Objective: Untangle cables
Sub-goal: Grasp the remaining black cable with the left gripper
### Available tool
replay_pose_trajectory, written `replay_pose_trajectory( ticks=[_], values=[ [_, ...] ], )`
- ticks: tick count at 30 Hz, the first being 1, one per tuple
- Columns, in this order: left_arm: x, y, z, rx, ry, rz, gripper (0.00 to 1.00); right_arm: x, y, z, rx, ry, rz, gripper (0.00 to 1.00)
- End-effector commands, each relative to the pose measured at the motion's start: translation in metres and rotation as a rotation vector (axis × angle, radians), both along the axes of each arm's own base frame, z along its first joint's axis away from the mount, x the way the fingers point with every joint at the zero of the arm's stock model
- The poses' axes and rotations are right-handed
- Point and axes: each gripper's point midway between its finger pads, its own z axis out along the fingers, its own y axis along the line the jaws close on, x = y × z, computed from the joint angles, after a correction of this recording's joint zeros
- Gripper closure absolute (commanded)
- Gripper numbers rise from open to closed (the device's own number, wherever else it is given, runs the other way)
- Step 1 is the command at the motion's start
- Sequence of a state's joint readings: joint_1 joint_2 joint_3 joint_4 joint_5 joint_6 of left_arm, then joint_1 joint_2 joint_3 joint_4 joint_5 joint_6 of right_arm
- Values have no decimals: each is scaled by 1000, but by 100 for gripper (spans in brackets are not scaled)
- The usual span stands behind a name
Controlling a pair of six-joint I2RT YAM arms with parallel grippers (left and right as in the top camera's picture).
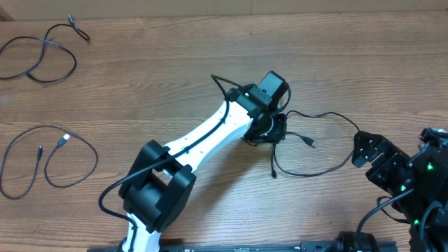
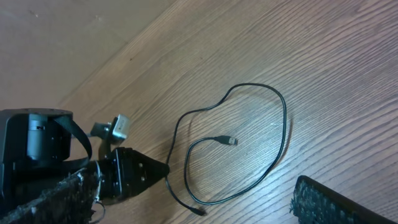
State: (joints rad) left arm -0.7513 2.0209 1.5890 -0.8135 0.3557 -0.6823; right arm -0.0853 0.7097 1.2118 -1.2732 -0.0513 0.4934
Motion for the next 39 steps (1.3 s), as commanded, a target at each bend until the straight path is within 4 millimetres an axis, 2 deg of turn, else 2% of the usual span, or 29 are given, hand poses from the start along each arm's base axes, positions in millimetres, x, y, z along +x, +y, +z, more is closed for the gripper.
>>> replay_pose_trajectory(
  ticks=[1,2,3,4,5,7,13,21,23,26,27,32,33,34,39],
  values=[
    [-21,-17,5,-27,68,65,70,0,-2,8,-12,-25,-7,0],
    [-23,-20,4,-25,62,59,64,0,-2,8,-12,-25,-7,0],
    [-27,-24,3,-20,49,47,47,0,-2,8,-12,-25,-7,0],
    [-27,-26,-1,-4,32,44,36,0,-2,8,-12,-25,-7,0],
    [-27,-26,-5,30,-3,44,13,0,-2,8,-12,-25,-7,0],
    [-25,-20,-15,106,-63,46,2,0,-2,8,-12,-25,-7,0],
    [-30,-14,-37,195,-70,38,0,0,-2,8,-12,-25,-7,0],
    [-38,-8,-89,270,45,86,0,0,-2,8,-12,-25,-7,0],
    [-39,-7,-90,276,48,85,6,0,-2,8,-12,-25,-7,0],
    [-39,-6,-90,278,45,75,43,0,-2,8,-12,-25,-7,0],
    [-39,-5,-90,278,46,76,52,0,-2,8,-12,-25,-7,0],
    [-38,-3,-91,291,18,19,67,0,-2,8,-12,-25,-7,0],
    [-34,0,-91,307,-8,9,77,0,-2,8,-12,-25,-7,0],
    [-28,5,-92,333,-46,0,94,0,-2,8,-12,-25,-7,0],
    [-17,13,-91,358,-94,-34,96,0,-2,8,-12,-25,-7,0]
  ],
)
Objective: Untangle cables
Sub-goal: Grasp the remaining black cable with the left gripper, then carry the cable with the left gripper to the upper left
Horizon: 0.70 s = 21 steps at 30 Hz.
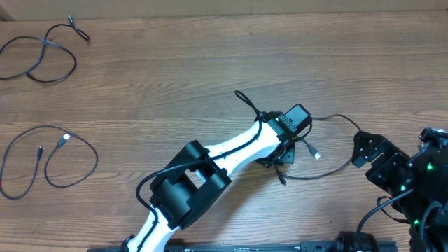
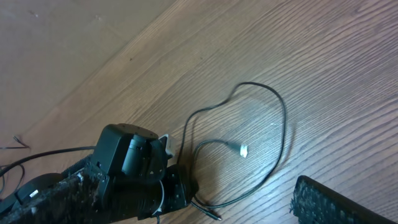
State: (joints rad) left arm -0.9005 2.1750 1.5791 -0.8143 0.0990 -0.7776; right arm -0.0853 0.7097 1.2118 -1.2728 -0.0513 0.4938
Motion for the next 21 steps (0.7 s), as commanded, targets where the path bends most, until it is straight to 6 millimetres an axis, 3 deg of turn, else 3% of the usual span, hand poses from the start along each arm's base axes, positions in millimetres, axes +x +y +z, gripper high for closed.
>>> replay_pose_trajectory(
  ticks=[1,5,9,11,13,15,19,20,21],
  values=[
    [17,20,-10,73,-53,-44,96,0,-2,8,-12,-24,-7,0],
    [48,49,15,103,-105,38,96,0,-2,8,-12,-24,-7,0],
    [96,100,63,142,-243,178,96,0,-2,8,-12,-24,-7,0],
    [124,138,95,138,-320,284,96,0,-2,8,-12,-24,-7,0],
    [139,165,113,126,-353,360,96,0,-2,8,-12,-24,-7,0],
    [159,214,134,115,-387,484,96,0,-2,8,-12,-24,-7,0],
    [175,288,141,112,-369,660,96,0,-2,8,-12,-24,-7,0],
    [175,321,136,113,-330,736,95,0,-2,8,-12,-24,-7,0],
    [174,338,133,122,-311,773,95,0,-2,8,-12,-24,-7,0]
  ],
)
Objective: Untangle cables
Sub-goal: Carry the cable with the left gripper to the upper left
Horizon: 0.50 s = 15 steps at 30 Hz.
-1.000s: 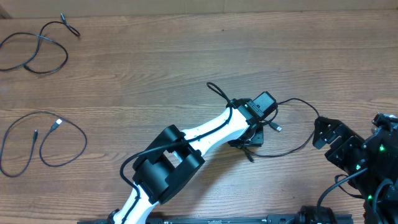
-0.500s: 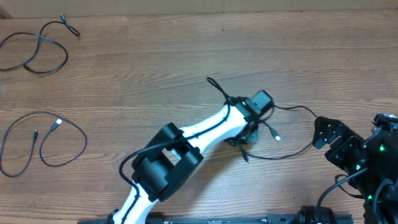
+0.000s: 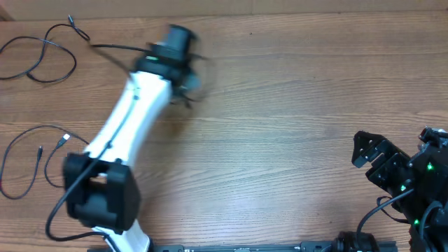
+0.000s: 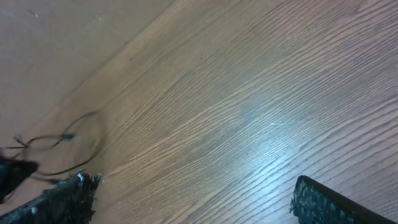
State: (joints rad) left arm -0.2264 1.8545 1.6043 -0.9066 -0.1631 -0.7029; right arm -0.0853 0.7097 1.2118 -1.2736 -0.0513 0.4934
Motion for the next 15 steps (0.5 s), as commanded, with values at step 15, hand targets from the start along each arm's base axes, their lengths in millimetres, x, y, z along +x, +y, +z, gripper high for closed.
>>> replay_pose_trajectory(
  ticks=[15],
  values=[
    [-37,228,-27,-18,102,523,95,0,-2,8,-12,-23,-7,0]
  ],
)
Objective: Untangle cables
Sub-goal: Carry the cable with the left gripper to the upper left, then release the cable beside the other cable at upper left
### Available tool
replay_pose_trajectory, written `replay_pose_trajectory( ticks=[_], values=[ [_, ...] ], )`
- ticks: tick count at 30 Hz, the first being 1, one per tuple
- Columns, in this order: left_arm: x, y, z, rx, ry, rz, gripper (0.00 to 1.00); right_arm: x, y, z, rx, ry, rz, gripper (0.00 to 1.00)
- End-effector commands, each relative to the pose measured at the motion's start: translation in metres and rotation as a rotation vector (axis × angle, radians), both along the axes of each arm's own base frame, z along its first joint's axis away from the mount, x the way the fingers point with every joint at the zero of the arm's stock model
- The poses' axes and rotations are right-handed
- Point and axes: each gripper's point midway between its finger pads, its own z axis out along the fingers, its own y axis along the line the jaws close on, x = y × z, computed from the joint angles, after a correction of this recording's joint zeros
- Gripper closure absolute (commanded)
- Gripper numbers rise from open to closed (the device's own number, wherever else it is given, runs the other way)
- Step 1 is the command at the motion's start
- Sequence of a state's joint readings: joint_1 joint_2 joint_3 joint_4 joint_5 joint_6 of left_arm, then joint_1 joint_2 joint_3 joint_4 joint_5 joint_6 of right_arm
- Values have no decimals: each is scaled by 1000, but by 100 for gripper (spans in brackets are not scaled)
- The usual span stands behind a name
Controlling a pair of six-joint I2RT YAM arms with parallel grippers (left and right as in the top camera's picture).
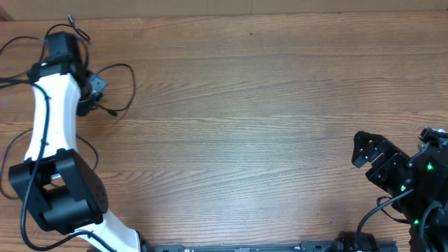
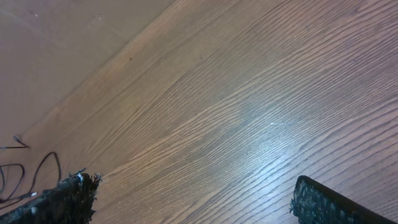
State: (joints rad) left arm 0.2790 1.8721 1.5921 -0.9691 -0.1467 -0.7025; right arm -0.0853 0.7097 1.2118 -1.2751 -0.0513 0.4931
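Observation:
A thin black cable (image 1: 124,78) lies in a loop at the far left of the wooden table (image 1: 266,105), with its plug end (image 1: 112,112) toward the front. It runs out from my left gripper (image 1: 89,89), which looks shut on it. The same loop shows faintly at the left edge of the right wrist view as a black cable (image 2: 37,171). My right gripper (image 1: 369,158) rests at the front right corner. Its fingers (image 2: 71,200) stand wide apart with only bare wood between them.
A second black cable (image 1: 15,47) curls at the back left corner, its end (image 1: 72,20) pointing away. A third cable (image 1: 5,150) lies at the left edge, partly under my white left arm (image 1: 47,119).
My left gripper has moved with the cable from the back left-centre to the far left, beside the other cables. The loop now lies spread on the wood. The right arm has not moved.
My left gripper was down on the looped cable right of centre, in front of my right gripper. Then it had pulled the loop tighter there. Then it was far to the back left with the cable trailing, and now it is at the far left.

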Motion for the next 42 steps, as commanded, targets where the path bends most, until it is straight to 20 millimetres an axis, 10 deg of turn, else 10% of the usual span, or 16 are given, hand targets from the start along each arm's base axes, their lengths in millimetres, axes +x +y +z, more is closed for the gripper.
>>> replay_pose_trajectory(
  ticks=[1,7,15,20,28,37,42],
  values=[
    [-1,16,-9,1,1,30,95,0,-2,8,-12,-25,-7,0],
    [23,22,-13,22,-70,26,93,0,-2,8,-12,-25,-7,0],
    [41,6,-85,-68,1,-15,87,0,-2,8,-12,-25,-7,0],
    [49,-13,-88,-175,-33,-61,92,0,-2,8,-12,-25,-7,0],
    [52,-22,-9,-166,-170,-138,0,0,-2,8,-12,-25,-7,0],
    [-6,-39,132,-60,-370,-213,0,0,-2,8,-12,-25,-7,0],
    [-54,-61,156,-6,-328,-381,0,0,-2,8,-12,-25,-7,0]
  ],
)
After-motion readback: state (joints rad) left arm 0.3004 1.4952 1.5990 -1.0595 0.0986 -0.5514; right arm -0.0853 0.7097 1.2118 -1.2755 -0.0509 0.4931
